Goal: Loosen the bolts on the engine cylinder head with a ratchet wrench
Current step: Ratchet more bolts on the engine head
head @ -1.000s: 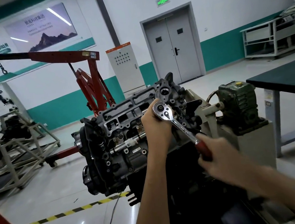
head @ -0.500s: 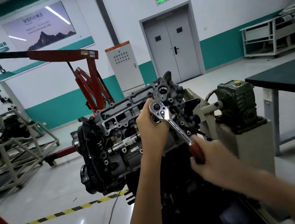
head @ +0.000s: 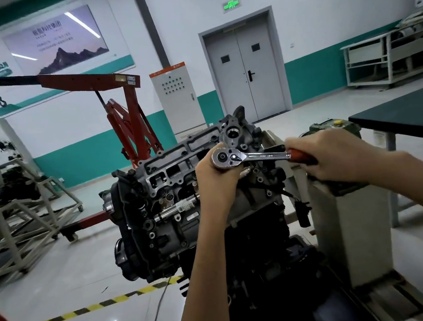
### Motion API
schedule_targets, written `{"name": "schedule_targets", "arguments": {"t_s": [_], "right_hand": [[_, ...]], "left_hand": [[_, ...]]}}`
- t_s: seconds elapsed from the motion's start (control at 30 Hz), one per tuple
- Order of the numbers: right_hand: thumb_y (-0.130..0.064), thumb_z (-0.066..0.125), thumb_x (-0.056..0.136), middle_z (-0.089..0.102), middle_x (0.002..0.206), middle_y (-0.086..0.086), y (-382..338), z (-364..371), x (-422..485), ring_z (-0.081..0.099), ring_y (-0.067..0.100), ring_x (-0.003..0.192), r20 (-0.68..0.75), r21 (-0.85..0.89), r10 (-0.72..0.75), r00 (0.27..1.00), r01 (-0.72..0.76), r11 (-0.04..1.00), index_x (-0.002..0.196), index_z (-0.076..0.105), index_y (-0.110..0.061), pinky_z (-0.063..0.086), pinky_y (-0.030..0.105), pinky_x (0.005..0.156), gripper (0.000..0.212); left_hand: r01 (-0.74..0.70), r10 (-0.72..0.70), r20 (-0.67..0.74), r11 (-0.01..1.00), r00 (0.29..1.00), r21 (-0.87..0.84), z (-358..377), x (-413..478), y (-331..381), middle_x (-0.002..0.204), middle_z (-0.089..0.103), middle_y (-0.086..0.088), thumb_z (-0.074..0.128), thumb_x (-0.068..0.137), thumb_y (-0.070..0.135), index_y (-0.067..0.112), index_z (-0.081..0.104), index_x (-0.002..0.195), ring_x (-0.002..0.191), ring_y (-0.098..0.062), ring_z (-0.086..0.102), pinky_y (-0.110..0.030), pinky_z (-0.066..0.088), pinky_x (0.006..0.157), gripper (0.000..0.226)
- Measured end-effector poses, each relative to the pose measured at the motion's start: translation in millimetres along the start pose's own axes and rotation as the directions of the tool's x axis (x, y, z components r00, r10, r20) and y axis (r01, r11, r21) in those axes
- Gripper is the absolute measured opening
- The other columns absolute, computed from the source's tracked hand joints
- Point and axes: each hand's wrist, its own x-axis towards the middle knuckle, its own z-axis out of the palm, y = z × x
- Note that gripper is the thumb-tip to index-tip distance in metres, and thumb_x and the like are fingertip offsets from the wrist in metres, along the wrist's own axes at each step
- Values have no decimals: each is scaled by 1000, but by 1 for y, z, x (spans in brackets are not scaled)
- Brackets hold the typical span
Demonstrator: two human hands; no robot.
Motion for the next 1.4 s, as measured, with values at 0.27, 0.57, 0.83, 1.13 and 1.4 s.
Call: {"name": "schedule_targets", "arguments": {"t_s": [0.27,0.57,0.83,1.13,1.4], "right_hand": [[-6,63,75,51,59,-8,-60,48,-41,50,4,47,57,385,273,960,-273,881,85,48,-23,48,20,51,24],[-8,60,73,42,52,-11,-124,74,-45,44,5,42,75,630,396,915,-351,693,78,36,-28,31,6,43,31],[-17,62,81,55,64,-5,-3,1,2,53,13,55,22,-16,53,998,-52,999,97,53,-18,46,28,57,19],[-10,64,71,46,49,-8,-105,62,-47,50,5,44,39,561,371,928,-328,760,78,44,-24,31,4,42,24],[-9,62,72,52,58,-6,-88,55,-43,51,5,46,110,516,300,947,-313,797,88,49,-22,39,9,47,25]], "left_hand": [[-97,100,-47,993,994,68,8,-5,-4,56,46,17,58,77,-12,26,41,63,54,-1,39,-11,31,54,44],[-18,16,-63,1000,998,-25,4,-2,-4,58,35,8,59,84,-10,14,39,61,56,-4,33,-21,34,56,39],[-16,14,69,1000,997,22,-7,3,0,50,45,13,65,77,-8,26,43,55,49,-1,36,-15,30,51,46],[-119,122,-125,992,985,35,10,-12,-8,66,51,18,62,75,-8,21,48,73,61,0,43,-17,41,60,32],[-12,4,-133,998,991,-62,11,-3,-3,58,39,12,57,79,-17,14,41,62,61,-11,37,-37,45,58,39]]}}
